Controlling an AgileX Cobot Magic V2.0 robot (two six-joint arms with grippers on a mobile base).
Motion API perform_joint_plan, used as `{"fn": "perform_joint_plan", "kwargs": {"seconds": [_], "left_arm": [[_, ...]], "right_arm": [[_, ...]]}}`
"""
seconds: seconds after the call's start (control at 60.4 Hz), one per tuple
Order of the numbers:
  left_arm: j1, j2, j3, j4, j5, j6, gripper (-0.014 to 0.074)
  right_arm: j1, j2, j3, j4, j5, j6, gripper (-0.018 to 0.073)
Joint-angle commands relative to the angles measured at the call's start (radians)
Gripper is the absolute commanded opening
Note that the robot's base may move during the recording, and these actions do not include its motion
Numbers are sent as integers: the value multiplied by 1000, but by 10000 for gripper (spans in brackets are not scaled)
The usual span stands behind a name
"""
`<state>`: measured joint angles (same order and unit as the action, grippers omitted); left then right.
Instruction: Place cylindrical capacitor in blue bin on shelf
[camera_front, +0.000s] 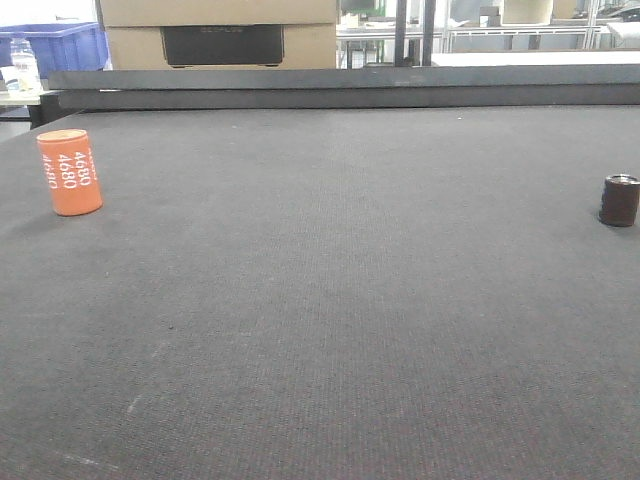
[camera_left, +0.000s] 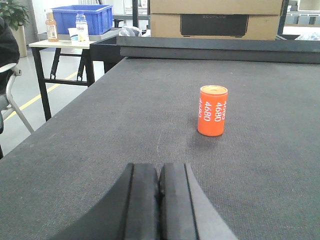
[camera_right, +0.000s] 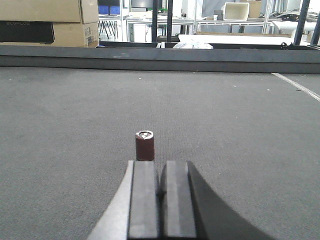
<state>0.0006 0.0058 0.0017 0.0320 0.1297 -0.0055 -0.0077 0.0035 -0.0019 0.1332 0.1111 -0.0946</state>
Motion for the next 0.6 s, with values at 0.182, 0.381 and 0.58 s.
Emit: {"fn": "perform_joint_plan", "kwargs": {"seconds": [0.182,0.381,0.58], "left_arm": [[-8,-6,-2,7,-12,-7,-111],[-8,-6,-2,7,-17,-7,-111],[-8,-6,-2,-1,-109,-7,-111]], "right_arm": [[-4,-4,2,0,-22,-2,-153],[-4,-4,2,0,-22,-2,-153],[-4,-4,2,0,-34,-2,-153]]}}
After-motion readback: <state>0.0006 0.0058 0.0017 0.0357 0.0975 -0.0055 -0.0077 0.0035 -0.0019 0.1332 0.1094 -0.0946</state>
